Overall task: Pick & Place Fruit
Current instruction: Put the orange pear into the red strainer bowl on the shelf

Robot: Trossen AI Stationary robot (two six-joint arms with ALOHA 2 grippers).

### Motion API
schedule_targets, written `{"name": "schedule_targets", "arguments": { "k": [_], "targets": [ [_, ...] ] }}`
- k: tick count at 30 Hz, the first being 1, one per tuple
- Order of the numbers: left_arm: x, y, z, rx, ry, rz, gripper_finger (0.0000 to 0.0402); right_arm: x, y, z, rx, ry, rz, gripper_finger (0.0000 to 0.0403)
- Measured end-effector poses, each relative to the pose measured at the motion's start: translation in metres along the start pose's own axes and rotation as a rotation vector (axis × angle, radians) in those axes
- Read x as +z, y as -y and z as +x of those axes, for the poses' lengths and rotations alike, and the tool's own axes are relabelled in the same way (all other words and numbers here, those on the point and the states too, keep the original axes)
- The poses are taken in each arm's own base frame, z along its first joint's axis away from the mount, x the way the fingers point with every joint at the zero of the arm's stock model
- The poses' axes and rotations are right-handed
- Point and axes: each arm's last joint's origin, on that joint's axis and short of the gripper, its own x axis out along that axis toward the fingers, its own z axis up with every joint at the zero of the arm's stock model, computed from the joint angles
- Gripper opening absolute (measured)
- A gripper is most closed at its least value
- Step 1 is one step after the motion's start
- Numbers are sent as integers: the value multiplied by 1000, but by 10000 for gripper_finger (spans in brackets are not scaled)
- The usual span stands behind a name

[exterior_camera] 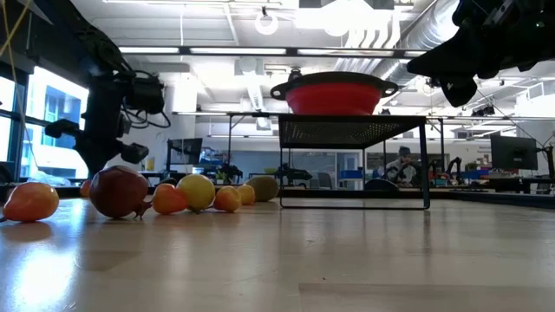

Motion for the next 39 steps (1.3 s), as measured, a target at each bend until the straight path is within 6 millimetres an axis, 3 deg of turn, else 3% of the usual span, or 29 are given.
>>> {"name": "schedule_targets", "arguments": {
  "k": [31,35,39],
  "targets": [
    [13,0,-15,-35,-78,55,4,0,0,0,-1,-1,-1,2],
    [13,0,-15,-35,-78,61,22,0,0,0,-1,-1,-1,2],
    [12,-1,-15,-32,-87,82,66,0,0,0,-1,-1,-1,2]
  ]
}}
